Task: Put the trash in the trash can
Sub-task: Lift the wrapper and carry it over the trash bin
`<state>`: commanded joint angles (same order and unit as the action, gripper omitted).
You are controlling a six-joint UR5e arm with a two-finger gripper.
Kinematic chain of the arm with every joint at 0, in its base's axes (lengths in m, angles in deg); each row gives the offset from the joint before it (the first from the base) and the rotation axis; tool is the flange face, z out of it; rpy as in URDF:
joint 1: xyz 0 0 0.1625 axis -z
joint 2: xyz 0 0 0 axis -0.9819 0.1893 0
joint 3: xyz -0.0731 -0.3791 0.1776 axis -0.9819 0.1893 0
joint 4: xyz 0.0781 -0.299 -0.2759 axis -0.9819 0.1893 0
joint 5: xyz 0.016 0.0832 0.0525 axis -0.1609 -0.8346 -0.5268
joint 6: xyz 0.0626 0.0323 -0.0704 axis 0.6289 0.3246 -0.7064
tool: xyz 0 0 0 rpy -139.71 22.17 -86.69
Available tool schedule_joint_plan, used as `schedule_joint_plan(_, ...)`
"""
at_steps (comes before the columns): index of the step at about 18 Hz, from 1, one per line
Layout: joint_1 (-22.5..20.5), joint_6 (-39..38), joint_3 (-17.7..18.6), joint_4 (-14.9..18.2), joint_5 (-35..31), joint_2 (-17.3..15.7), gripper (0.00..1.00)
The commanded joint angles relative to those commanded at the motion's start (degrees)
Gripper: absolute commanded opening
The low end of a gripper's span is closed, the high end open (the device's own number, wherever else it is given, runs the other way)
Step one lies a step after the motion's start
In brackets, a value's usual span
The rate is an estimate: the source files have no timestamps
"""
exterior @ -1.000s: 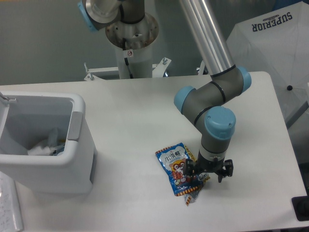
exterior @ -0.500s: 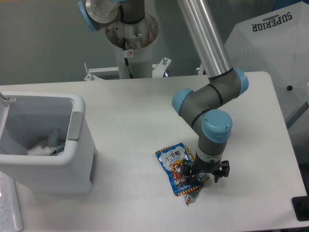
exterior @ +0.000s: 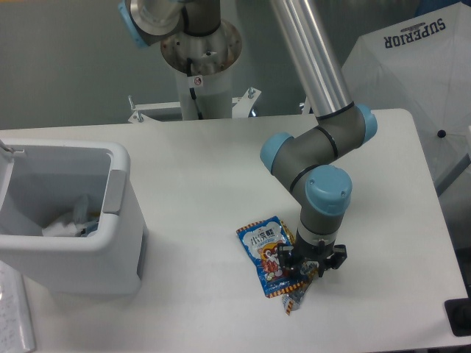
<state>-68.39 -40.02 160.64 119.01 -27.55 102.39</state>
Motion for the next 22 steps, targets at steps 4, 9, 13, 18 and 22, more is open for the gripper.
schedule_joint_plan(4, -0.3, 0.2, 1.0, 0.2, 0.4, -2.0, 0.1)
schedule_joint_plan(9, -0.5, 0.1, 1.3, 0.4, 0.5, -3.3, 0.0)
schedule_joint_plan(13, -0.7, -0.5, 0.1, 0.2, 0.9, -8.3, 0.0)
schedule_joint_plan(18, -1.1, -5.5, -4.1, 0.1, 8.5, -13.4, 0.0)
schedule_joint_plan(22, -0.7, -14.0, -10.5, 0.1, 12.1, -14.0, 0.0)
